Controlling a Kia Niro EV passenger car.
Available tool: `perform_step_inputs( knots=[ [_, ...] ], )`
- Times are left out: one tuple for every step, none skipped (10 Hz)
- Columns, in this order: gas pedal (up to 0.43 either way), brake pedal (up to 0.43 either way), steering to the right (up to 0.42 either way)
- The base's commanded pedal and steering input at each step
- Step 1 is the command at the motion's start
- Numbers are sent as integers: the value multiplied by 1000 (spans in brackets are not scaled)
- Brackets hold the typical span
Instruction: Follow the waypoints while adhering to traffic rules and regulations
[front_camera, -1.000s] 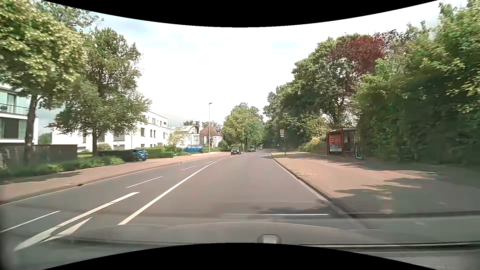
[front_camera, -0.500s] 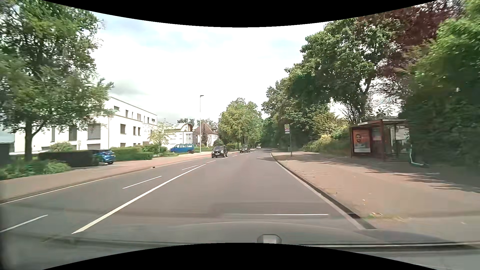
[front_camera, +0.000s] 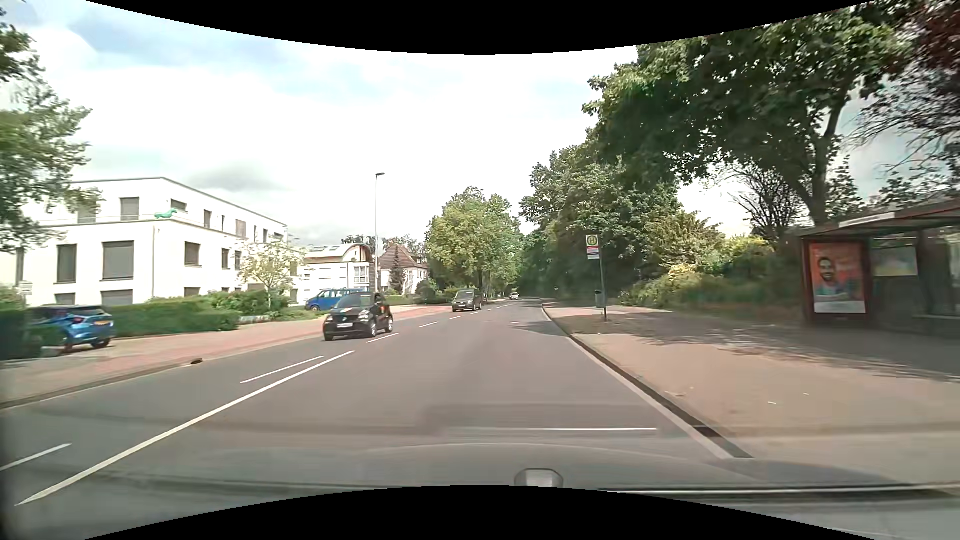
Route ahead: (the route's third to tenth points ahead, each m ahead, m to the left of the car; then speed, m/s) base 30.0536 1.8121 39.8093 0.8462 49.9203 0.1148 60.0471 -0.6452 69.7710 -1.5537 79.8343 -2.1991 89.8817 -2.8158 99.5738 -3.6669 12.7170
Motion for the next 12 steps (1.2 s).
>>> perform_step_inputs(
  knots=[
    [150, 18, 8],
    [138, 18, 8],
    [138, 18, 9],
    [138, 18, 9],
    [138, 18, 9],
    [138, 18, 9],
    [138, 18, 9],
    [138, 18, 9],
    [138, 18, 9],
    [150, 18, 9],
    [169, 18, 11],
    [169, 18, 13]
  ],
)
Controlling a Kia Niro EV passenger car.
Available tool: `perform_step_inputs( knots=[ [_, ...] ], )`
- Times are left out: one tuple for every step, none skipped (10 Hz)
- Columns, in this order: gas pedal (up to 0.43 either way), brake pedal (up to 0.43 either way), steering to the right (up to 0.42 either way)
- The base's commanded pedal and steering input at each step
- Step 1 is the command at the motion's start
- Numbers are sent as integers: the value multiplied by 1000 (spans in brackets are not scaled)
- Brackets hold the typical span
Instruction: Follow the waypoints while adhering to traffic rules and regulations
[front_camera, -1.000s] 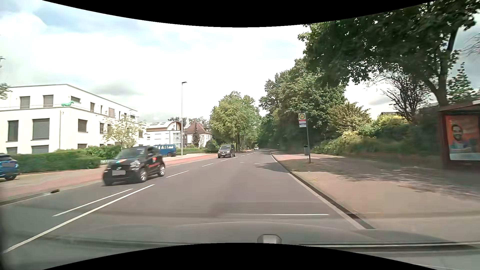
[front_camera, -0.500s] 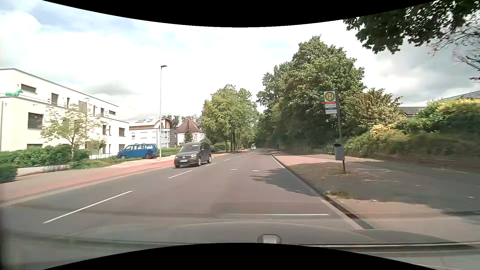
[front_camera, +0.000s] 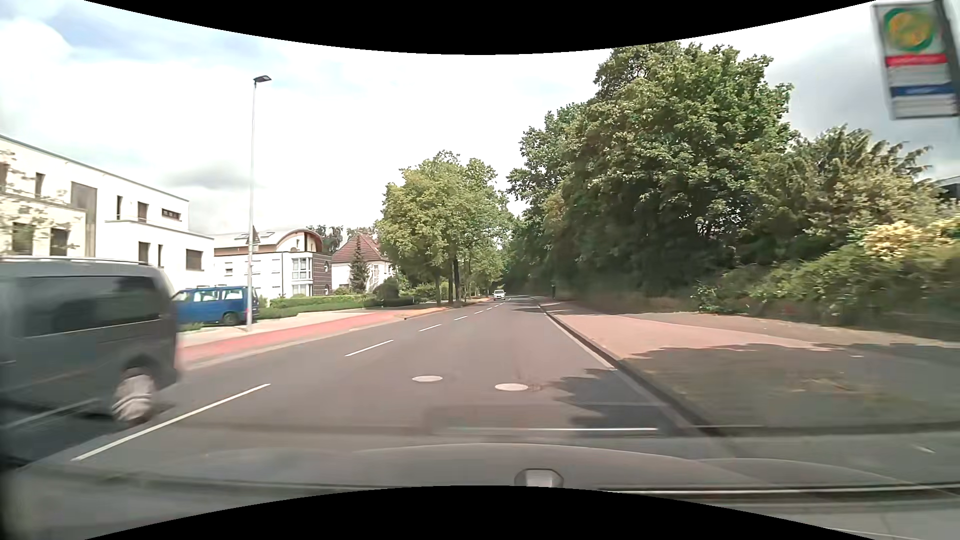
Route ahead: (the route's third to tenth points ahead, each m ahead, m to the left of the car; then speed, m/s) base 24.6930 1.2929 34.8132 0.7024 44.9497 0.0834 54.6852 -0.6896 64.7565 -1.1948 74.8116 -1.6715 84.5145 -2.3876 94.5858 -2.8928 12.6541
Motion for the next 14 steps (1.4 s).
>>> perform_step_inputs(
  knots=[
    [169, 18, 13],
    [169, 18, 11],
    [169, 18, 10],
    [169, 18, 9],
    [169, 18, 9],
    [157, 18, 9],
    [157, 18, 8],
    [157, 18, 8],
    [157, 18, 8],
    [157, 18, 8],
    [169, 18, 8],
    [169, 18, 8],
    [169, 18, 7],
    [169, 18, 7]
  ],
)
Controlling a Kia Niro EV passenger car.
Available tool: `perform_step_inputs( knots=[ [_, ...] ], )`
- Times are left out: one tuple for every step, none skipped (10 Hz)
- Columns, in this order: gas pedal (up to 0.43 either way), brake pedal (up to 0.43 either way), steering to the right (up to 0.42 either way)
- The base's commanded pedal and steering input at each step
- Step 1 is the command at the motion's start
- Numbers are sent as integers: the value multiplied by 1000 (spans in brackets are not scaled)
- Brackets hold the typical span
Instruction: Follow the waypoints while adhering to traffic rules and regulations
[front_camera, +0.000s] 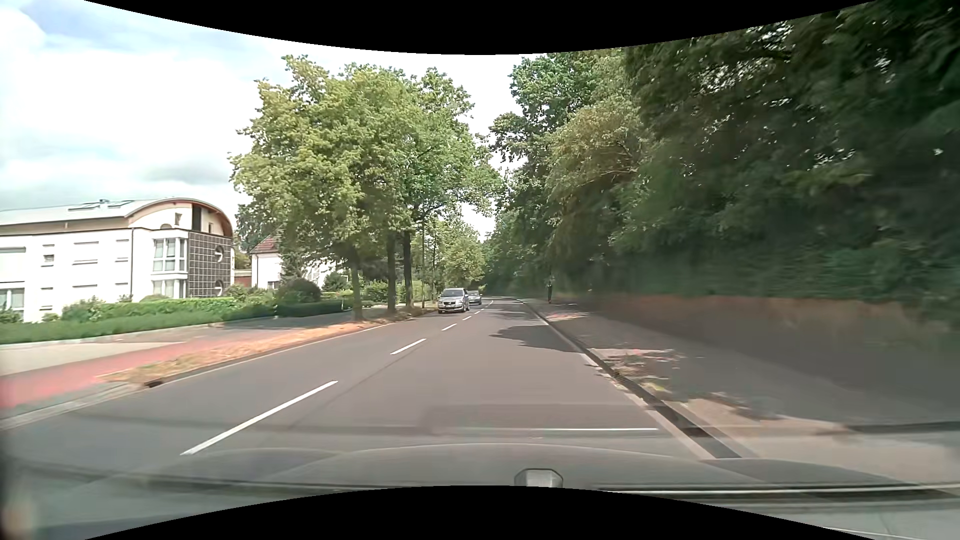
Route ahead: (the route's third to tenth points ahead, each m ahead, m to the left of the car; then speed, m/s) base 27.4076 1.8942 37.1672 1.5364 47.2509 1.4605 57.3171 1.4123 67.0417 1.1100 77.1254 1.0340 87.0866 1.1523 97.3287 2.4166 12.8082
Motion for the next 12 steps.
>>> perform_step_inputs(
  knots=[
    [169, 18, 6],
    [169, 18, 6],
    [169, 18, 6],
    [169, 12, 6],
    [157, 18, 6],
    [157, 18, 6],
    [157, 18, 3],
    [157, 18, 3],
    [157, 18, 2],
    [157, 18, 2],
    [157, 18, 2],
    [157, 18, 1]
  ],
)
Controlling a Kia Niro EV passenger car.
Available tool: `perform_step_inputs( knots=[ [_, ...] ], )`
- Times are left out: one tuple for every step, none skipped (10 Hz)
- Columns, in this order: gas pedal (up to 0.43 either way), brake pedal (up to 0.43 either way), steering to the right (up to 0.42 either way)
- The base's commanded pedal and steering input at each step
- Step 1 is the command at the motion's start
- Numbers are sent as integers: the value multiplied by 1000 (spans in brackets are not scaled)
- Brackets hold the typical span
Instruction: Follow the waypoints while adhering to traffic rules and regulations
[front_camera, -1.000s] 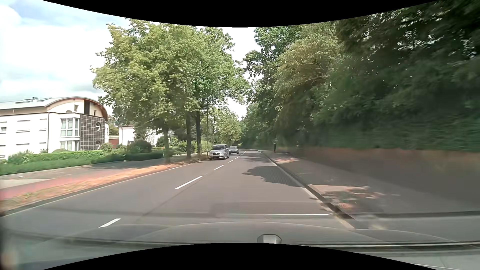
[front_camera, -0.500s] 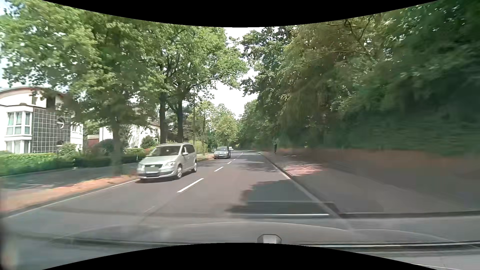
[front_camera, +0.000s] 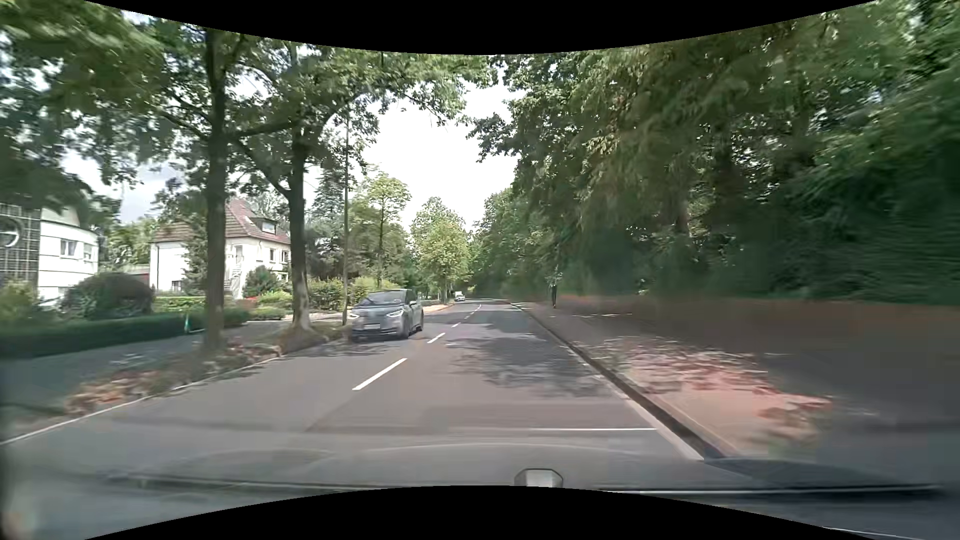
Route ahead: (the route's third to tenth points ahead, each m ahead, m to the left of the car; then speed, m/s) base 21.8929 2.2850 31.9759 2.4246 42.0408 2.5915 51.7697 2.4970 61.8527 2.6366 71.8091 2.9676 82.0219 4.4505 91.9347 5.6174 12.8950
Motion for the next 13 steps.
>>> perform_step_inputs(
  knots=[
    [157, 18, 0],
    [157, 18, 1],
    [157, 18, 1],
    [157, 18, 0],
    [157, 18, 0],
    [157, 18, 1],
    [157, 18, -1],
    [157, 18, -5],
    [157, 18, -5],
    [157, 18, -5],
    [157, 18, -5],
    [157, 18, -5],
    [157, 18, -5]
  ],
)
